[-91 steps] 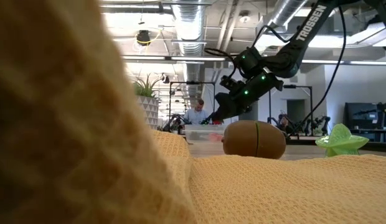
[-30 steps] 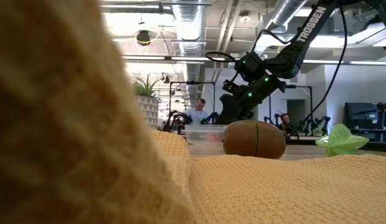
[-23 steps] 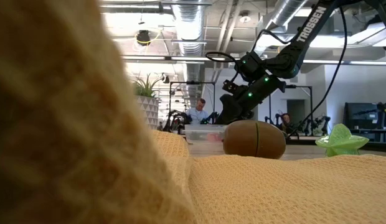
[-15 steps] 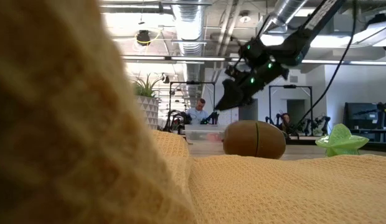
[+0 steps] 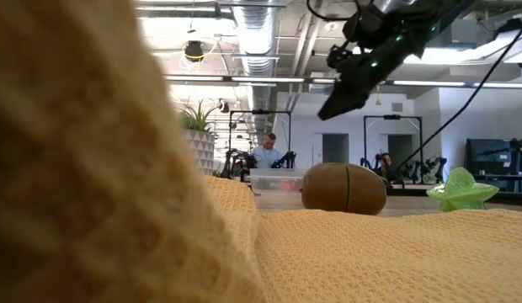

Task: Pick and placing Produce into tupperware
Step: Put the corn into the transparent bin

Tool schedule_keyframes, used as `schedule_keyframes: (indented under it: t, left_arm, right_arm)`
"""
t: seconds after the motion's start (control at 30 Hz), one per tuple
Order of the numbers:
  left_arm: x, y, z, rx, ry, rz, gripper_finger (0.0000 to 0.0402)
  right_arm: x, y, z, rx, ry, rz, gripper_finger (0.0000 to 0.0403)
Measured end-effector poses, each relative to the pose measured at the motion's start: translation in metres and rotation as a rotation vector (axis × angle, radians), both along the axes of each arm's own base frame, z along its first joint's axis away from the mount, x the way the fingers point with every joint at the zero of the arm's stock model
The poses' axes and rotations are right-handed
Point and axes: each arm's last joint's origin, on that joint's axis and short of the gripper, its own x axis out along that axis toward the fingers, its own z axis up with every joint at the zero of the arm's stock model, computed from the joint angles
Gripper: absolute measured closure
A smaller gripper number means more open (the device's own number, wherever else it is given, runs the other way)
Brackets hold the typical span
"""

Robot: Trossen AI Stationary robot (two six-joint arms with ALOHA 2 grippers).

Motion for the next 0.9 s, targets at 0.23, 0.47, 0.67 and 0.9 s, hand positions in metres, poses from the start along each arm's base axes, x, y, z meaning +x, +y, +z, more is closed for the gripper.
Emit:
schedule_keyframes:
  t: [0.23, 0.47, 0.67, 0.9]
  left_arm:
    - [0.000, 0.000, 0.000, 0.006, 0.001, -0.001, 0.0168]
    - [0.000, 0.000, 0.000, 0.007, 0.002, -0.001, 0.0168]
    - [0.000, 0.000, 0.000, 0.006, 0.003, 0.000, 0.0168]
    - [0.000, 0.000, 0.000, 0.007, 0.003, 0.000, 0.0168]
  right_arm:
    - [-0.024, 0.032, -0.001, 0.050, 0.092, 0.067, 0.0177]
    - [-0.052, 0.061, -0.009, 0.085, 0.050, 0.086, 0.0177]
    - [-0.078, 0.082, -0.022, 0.153, 0.010, 0.083, 0.0177]
    - [-0.097, 0.108, -0.042, 0.246, -0.027, 0.125, 0.0177]
